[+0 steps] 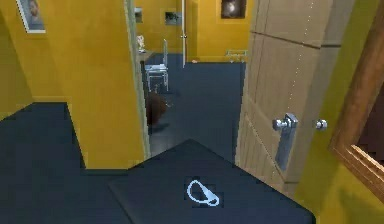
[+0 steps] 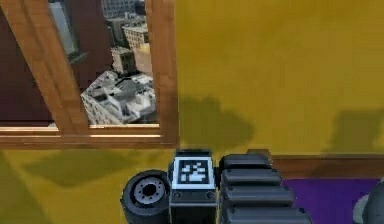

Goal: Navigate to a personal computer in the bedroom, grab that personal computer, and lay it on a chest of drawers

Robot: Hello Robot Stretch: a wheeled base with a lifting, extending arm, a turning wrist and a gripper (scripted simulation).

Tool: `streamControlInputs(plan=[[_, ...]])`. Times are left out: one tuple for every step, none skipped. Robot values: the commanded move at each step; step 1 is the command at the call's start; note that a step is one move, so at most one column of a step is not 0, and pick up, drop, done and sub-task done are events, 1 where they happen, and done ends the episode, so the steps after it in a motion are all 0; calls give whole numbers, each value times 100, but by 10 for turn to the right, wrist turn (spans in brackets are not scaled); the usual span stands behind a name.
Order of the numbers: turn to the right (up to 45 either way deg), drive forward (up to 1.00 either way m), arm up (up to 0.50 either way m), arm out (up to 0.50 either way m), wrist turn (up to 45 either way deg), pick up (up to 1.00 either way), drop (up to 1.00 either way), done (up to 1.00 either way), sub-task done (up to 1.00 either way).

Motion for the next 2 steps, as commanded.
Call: streamControlInputs(plan=[[0,5,0,0,0,0,0,0,0],[-30,0,0,0,0,0,0,0,0]])
